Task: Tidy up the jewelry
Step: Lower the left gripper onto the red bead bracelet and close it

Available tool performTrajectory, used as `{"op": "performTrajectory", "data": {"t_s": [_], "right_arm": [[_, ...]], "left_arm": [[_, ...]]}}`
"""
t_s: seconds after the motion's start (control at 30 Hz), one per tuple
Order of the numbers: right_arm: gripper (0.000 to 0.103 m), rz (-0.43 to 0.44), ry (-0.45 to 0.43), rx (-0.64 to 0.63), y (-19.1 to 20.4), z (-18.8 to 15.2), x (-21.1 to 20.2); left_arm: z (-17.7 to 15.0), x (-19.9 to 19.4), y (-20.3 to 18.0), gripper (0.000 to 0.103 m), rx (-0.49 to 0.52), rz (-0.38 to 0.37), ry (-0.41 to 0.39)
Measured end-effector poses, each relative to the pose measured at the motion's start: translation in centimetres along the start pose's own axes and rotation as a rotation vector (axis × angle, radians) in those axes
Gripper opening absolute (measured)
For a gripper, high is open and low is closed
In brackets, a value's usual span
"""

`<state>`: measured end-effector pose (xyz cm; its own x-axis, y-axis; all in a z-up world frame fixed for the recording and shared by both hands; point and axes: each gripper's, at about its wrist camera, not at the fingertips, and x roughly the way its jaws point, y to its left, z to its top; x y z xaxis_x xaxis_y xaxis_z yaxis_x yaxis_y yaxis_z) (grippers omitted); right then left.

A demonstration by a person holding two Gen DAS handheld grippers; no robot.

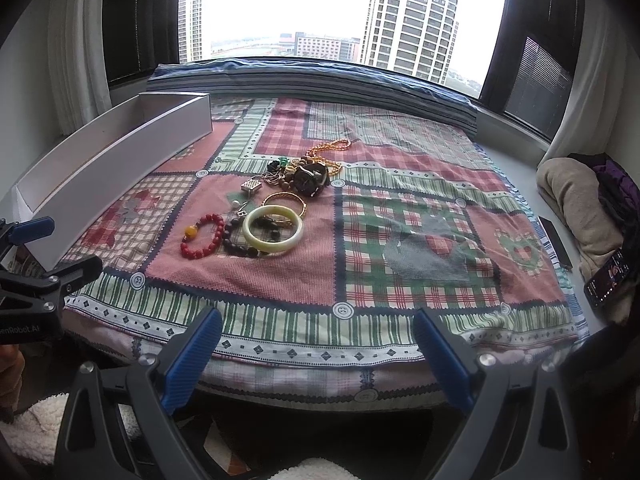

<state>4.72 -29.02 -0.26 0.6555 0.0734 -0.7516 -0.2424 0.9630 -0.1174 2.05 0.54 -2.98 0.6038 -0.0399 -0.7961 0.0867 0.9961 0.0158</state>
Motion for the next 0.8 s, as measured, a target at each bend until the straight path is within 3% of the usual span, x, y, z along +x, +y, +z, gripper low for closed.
{"op": "performTrajectory", "data": {"t_s": [0.2, 0.43, 0.63, 0.8], "right_arm": [[0.098, 0.047, 0.03, 0.02, -0.7, -0.2, 1.3], [0.098, 0.029, 0.065, 0.041, -1.9, -0.3, 2.8], [0.098, -0.108, 0.062, -0.034, -2.1, 0.8, 3.1], [0.098, -0.147, 0.056, -0.037, -2.9, 1.4, 3.5]], "left_arm": [[0.4, 2.8, 1.9, 0.103, -0.052, -0.059, 0.108], [2.8, 6.4, 0.1, 0.103, 0.126, -0.084, 0.13], [4.4, 9.0, 0.1, 0.102, 0.093, -0.098, 0.16], [4.4, 9.4, 0.3, 0.102, 0.073, -0.08, 0.165]]}}
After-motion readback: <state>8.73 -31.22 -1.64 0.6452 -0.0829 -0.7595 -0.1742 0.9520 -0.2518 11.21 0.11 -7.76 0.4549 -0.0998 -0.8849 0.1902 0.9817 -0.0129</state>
